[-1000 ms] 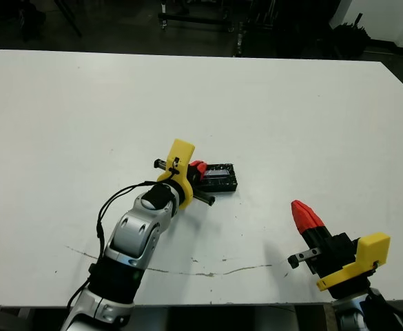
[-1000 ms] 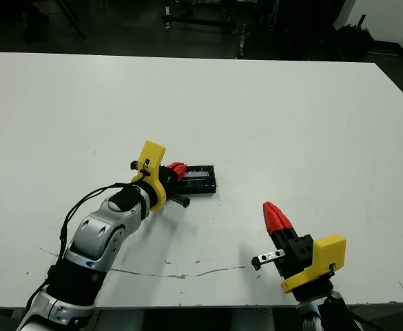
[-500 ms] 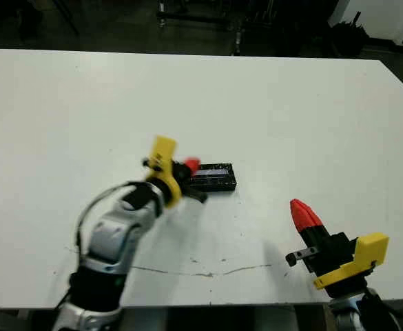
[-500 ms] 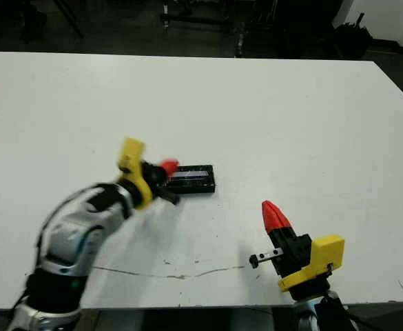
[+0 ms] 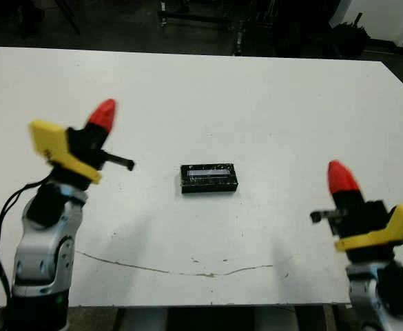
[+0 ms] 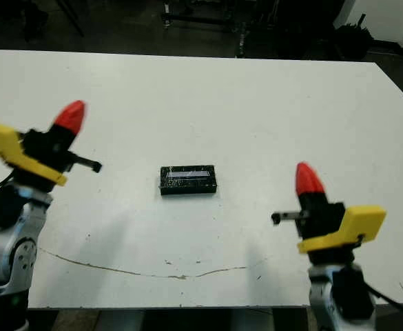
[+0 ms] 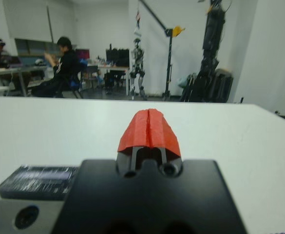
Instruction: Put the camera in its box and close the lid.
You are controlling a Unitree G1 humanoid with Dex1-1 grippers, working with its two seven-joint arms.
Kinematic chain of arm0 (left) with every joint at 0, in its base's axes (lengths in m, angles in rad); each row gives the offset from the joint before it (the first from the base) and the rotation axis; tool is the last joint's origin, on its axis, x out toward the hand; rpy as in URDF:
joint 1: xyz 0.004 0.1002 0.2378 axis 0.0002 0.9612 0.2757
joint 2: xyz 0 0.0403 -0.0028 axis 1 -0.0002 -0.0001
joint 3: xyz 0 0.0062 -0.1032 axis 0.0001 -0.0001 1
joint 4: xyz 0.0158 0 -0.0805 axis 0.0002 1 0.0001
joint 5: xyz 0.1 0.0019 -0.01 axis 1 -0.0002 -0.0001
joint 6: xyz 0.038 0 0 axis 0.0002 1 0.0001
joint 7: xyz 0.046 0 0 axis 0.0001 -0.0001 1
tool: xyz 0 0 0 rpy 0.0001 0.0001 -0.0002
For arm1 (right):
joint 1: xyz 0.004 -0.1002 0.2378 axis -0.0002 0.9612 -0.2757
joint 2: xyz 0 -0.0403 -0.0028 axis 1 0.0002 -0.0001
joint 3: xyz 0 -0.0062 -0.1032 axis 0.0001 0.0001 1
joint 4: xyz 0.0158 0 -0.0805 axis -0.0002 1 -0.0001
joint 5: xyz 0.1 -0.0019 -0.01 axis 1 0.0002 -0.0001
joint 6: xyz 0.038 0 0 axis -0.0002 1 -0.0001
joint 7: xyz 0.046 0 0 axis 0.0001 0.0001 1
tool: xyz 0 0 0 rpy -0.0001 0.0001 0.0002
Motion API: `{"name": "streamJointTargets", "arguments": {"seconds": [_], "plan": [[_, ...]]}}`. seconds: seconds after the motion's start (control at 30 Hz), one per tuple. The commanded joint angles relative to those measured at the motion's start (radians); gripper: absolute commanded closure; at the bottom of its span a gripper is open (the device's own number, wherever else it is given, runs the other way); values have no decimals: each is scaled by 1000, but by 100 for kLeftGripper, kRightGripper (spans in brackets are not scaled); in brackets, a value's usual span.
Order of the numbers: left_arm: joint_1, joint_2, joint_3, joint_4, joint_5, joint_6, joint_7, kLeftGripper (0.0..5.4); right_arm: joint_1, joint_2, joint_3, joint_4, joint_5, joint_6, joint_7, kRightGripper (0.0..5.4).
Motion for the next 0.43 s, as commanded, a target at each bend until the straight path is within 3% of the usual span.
{"name": "streamJointTargets", "arguments": {"seconds": [0.03, 0.23, 0.43], "plan": [[69, -51, -25, 1, 54, -89, 61, 538, -51, 11, 6, 38, -71, 9, -46, 540], [118, -142, -69, 66, 91, -196, 140, 538, -132, 49, 32, 76, -141, 51, -104, 540], [124, -149, -102, 101, 113, -227, 149, 538, -153, 69, 60, 85, -185, 53, -118, 540]]}}
